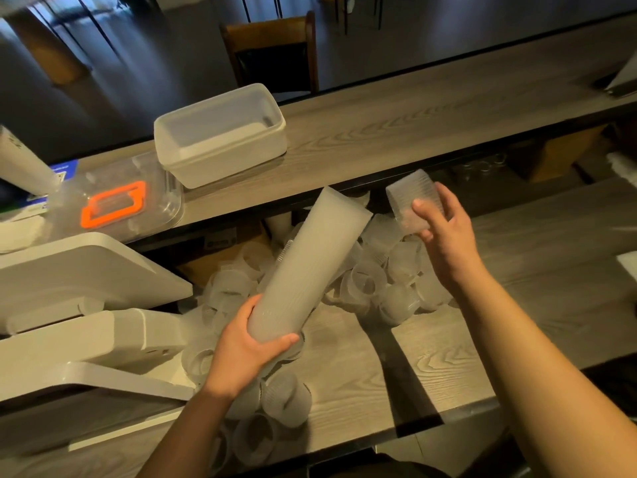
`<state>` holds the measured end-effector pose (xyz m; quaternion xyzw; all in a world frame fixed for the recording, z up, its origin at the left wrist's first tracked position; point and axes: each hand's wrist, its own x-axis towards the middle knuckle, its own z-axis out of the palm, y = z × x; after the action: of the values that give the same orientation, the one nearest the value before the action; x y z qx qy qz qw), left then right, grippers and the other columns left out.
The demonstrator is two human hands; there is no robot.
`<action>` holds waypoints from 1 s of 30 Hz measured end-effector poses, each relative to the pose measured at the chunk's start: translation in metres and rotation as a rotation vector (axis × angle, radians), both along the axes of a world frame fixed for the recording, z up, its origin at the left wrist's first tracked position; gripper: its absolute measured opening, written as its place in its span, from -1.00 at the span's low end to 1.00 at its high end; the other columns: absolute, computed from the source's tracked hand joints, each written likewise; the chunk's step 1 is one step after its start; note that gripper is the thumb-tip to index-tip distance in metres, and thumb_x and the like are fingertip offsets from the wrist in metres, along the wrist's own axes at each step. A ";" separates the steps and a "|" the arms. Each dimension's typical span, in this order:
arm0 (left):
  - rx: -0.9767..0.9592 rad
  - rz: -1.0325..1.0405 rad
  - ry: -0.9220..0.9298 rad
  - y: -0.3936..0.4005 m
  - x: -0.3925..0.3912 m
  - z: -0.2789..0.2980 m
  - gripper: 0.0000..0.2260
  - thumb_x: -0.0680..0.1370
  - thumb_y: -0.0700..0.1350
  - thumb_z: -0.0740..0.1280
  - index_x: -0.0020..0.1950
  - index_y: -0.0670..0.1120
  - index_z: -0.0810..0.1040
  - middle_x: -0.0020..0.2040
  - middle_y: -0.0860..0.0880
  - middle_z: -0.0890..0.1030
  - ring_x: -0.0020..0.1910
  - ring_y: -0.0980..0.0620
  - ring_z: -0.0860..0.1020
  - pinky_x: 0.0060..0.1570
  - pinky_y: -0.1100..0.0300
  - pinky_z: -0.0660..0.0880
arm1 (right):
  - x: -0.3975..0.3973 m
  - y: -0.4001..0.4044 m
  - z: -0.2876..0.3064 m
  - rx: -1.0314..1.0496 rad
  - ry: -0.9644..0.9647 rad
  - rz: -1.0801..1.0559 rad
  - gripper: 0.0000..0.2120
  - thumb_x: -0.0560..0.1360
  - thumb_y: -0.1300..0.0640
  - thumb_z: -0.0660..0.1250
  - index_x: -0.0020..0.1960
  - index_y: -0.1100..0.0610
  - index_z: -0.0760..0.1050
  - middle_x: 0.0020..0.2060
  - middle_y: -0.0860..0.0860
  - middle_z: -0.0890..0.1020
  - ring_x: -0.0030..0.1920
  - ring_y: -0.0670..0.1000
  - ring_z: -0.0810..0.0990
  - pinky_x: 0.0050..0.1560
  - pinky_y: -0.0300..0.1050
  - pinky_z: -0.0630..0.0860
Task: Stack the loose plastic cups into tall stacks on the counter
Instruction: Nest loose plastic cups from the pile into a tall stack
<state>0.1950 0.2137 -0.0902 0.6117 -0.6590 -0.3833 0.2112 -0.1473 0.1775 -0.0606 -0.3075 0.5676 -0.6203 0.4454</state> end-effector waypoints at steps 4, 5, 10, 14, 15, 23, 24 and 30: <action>-0.018 -0.049 -0.057 0.005 0.003 0.001 -0.26 0.24 0.21 0.61 0.32 0.28 0.32 0.16 0.36 0.42 0.07 0.38 0.45 -0.12 0.42 0.44 | 0.006 -0.006 0.020 -0.036 0.127 0.129 -0.30 0.37 -0.07 0.46 0.46 0.06 0.40 0.26 0.00 0.56 0.25 -0.04 0.56 0.21 -0.10 0.55; -0.020 -0.061 -0.073 0.006 0.004 0.001 -0.25 0.23 0.22 0.60 0.32 0.28 0.32 0.17 0.36 0.42 0.08 0.36 0.45 -0.09 0.37 0.46 | 0.009 -0.007 0.023 -0.031 0.167 0.165 -0.34 0.40 -0.04 0.45 0.46 0.05 0.40 0.25 -0.03 0.55 0.23 -0.07 0.55 0.16 -0.14 0.54; -0.032 -0.072 -0.111 0.014 0.009 -0.001 -0.23 0.22 0.27 0.59 0.33 0.30 0.30 0.18 0.33 0.43 0.12 0.28 0.45 0.05 0.20 0.50 | 0.020 -0.005 0.025 0.016 0.308 0.312 -0.42 0.48 -0.06 0.40 0.46 -0.03 0.38 0.25 -0.12 0.51 0.24 -0.14 0.47 0.08 -0.20 0.45; -0.041 -0.075 -0.096 0.018 0.014 0.001 -0.24 0.23 0.25 0.59 0.32 0.32 0.28 0.17 0.40 0.38 0.13 0.32 0.44 0.02 0.25 0.48 | 0.028 0.001 0.024 0.019 0.346 0.362 -0.58 0.56 0.02 0.36 0.40 -0.11 0.40 0.17 -0.24 0.47 0.19 -0.18 0.45 0.14 -0.17 0.45; -0.044 -0.075 -0.096 0.019 0.014 0.001 -0.24 0.23 0.25 0.59 0.32 0.31 0.29 0.17 0.38 0.39 0.13 0.30 0.45 0.02 0.25 0.48 | 0.031 0.003 0.023 0.033 0.344 0.389 -0.61 0.56 -0.05 0.34 0.37 -0.15 0.40 0.18 -0.23 0.47 0.20 -0.18 0.45 0.19 -0.14 0.45; -0.015 -0.035 -0.026 0.024 0.019 -0.001 -0.22 0.19 0.31 0.57 0.34 0.22 0.36 0.18 0.28 0.46 0.13 0.24 0.48 -0.03 0.28 0.50 | 0.066 0.008 0.022 0.034 0.095 0.442 -0.24 0.49 -0.42 0.10 0.58 -0.07 0.17 0.44 -0.15 0.36 0.39 -0.12 0.36 0.34 -0.09 0.31; -0.002 -0.024 -0.002 0.023 0.016 0.000 -0.22 0.20 0.29 0.58 0.34 0.20 0.37 0.17 0.28 0.46 0.12 0.25 0.49 -0.05 0.29 0.49 | 0.071 0.008 0.022 0.028 -0.006 0.405 -0.18 0.46 -0.44 0.14 0.59 -0.05 0.15 0.44 -0.12 0.39 0.41 -0.09 0.36 0.36 -0.06 0.32; 0.040 0.074 0.179 -0.001 -0.017 0.021 -0.24 0.14 0.41 0.44 0.27 0.19 0.37 0.15 0.17 0.50 0.06 0.20 0.52 -0.10 0.26 0.50 | 0.109 0.015 0.008 0.084 0.029 0.533 -0.40 0.48 -0.30 0.35 0.39 0.01 0.42 0.26 -0.03 0.59 0.25 -0.04 0.59 0.21 0.03 0.59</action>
<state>0.1784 0.2123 -0.0695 0.6030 -0.6068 -0.4414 0.2708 -0.0381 0.1923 -0.0527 -0.4362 0.4984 -0.4525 0.5971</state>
